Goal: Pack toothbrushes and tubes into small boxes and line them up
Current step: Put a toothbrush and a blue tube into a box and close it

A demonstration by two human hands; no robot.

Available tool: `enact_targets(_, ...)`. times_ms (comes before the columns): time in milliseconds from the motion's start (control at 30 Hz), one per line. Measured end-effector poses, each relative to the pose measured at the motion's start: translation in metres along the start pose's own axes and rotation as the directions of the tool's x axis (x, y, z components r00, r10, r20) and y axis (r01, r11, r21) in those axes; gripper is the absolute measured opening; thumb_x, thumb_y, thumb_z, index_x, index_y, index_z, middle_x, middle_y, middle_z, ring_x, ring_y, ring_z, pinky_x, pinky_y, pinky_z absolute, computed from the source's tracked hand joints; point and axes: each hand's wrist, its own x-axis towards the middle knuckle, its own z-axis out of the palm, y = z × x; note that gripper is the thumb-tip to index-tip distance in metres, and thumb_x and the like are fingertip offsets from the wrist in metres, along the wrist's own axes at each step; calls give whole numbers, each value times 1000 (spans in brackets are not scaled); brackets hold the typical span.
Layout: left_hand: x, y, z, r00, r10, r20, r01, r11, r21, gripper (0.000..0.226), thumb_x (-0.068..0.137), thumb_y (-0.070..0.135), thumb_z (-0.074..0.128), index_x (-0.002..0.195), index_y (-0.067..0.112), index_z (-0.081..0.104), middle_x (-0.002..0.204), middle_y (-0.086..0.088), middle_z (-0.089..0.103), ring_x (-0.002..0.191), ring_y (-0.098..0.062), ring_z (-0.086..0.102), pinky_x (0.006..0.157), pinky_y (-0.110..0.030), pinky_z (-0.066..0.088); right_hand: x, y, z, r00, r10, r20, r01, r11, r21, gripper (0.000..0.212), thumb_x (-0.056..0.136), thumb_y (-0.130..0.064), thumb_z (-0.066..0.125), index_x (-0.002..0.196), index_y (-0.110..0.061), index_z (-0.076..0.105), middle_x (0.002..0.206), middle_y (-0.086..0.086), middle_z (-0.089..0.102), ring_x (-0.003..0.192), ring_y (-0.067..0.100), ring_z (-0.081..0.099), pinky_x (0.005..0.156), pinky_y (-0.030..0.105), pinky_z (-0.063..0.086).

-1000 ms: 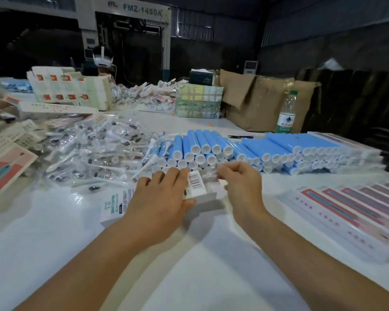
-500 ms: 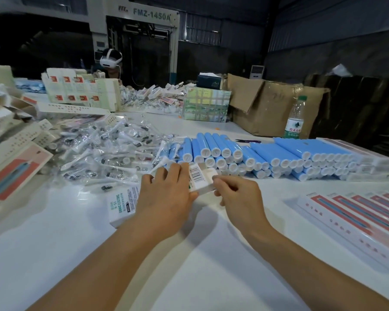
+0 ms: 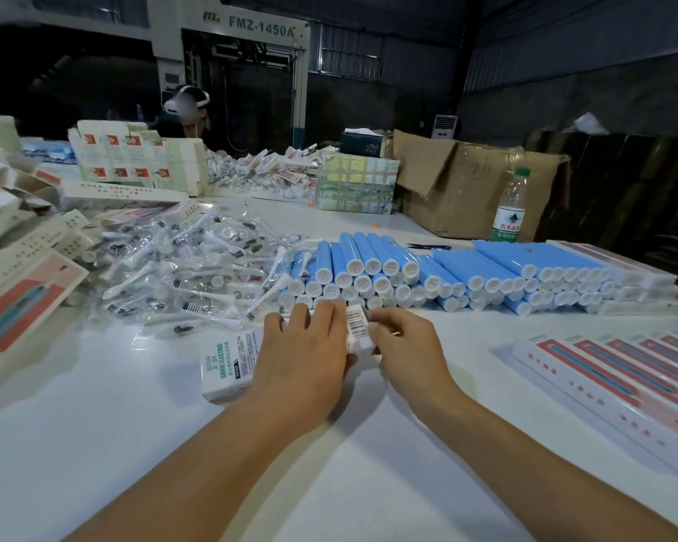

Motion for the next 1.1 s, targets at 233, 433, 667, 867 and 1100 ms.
enact_targets(233,-1,4,-4,1000,-14,4,13,999,47,60,97,45,24,142,10,7,133,-5,30,114,-26,35,85,-41,27,-3,0,3,997,-56,51,58,997,-41,32,95,-5,42,96,-24,67,102,1,62,83,14,59,56,19,41)
enact_targets(433,4,-1,-9,995,-92,-47,91,996,-23,64,97,51,22,144,14,0,138,-1,26,120,-23,34,90,-38,29,8,-3,-13,981,-90,-169,84,996,-43,63,84,-21,70,139,-25,40,130,-6,37,117,9,42,98,25,36)
enact_targets(667,-1,7,-13,996,-48,-73,43,997,-63,63,98,49,20,145,14,-2,140,0,22,122,-23,30,93,-38,26,7,-8,-7,885,239,400,-466,491,736,25,83,-10,62,107,-3,65,91,15,72,73,23,71,55,31,56)
enact_targets(867,-3,14,-15,1000,-9,4,9,1000,-19,79,88,30,49,143,10,-4,136,-6,20,119,-26,29,91,-40,25,-8,2,4,963,-260,77,270,887,-374,18,100,-24,36,100,-17,52,86,-2,60,81,16,58,73,30,47)
enact_targets(1100,-2,4,-8,999,-25,-36,24,999,-32,69,95,42,38,143,12,-1,137,-3,24,121,-24,30,92,-40,25,-3,-12,-5,959,101,266,-214,873,439,36,100,-21,37,89,-13,70,90,10,74,81,17,70,79,38,57)
